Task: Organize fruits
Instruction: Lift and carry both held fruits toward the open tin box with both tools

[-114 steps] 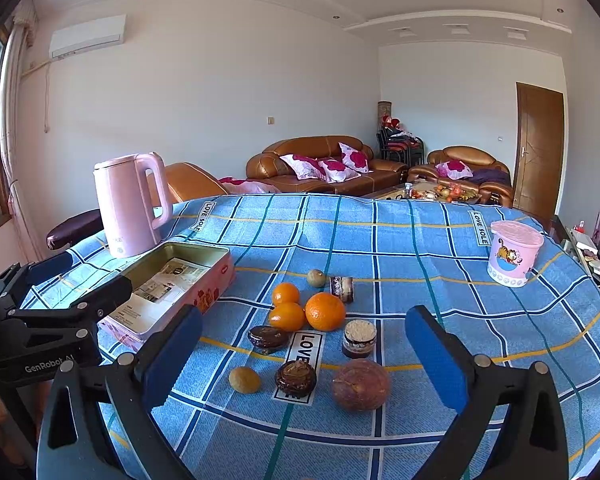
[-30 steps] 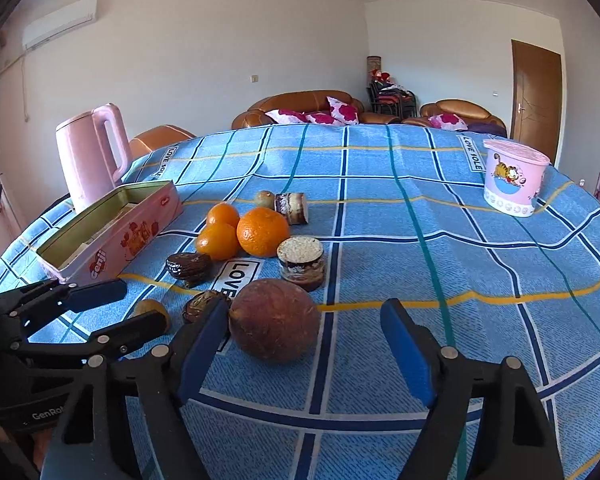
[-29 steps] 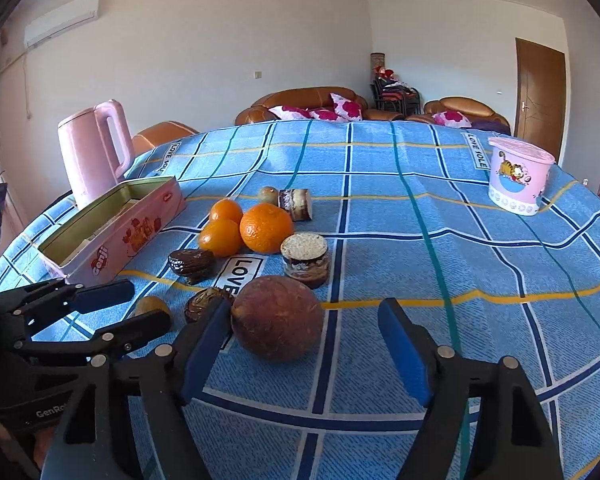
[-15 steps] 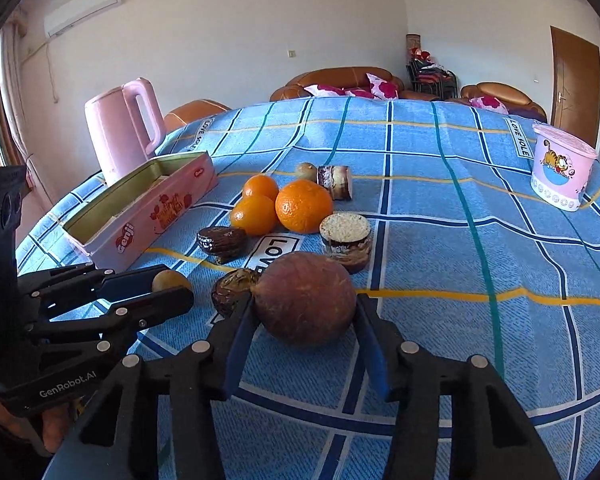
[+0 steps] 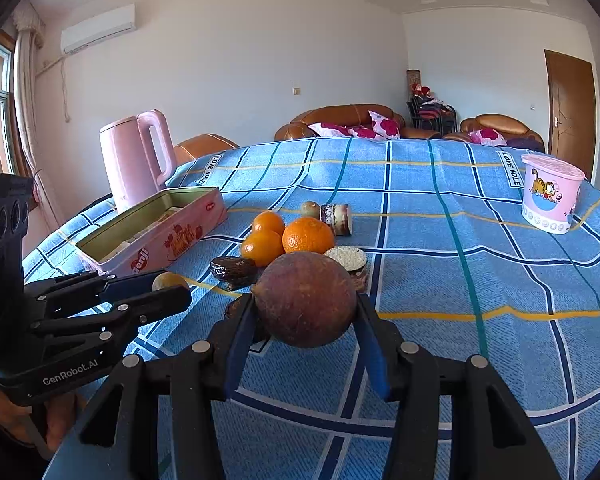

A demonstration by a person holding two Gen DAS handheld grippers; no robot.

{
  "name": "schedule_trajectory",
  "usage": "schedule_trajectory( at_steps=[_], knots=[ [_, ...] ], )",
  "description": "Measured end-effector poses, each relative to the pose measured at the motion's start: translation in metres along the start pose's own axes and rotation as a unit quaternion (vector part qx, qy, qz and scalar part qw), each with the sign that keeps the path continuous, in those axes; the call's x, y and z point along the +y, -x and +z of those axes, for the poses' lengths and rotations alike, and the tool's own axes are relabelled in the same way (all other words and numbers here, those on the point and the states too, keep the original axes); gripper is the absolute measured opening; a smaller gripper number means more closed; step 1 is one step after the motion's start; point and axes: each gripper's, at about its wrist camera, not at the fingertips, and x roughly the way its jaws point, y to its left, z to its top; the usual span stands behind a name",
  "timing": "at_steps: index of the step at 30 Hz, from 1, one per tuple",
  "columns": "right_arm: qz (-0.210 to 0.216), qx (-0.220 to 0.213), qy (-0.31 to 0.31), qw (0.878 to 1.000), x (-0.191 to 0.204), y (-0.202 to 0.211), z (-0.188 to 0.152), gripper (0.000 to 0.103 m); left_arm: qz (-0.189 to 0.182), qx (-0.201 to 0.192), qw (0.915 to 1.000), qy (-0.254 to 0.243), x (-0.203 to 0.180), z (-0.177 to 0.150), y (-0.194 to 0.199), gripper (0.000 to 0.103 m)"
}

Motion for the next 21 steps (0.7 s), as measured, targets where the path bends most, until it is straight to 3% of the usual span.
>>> schedule_trajectory(
  at_steps=[21],
  knots=[
    [0.005, -0.053, 0.012, 0.999, 0.001, 0.015, -0.004, 0.051, 0.013, -0.063, 0.9977, -0.022, -0.007, 0.001, 0.02, 0.031]
  ],
)
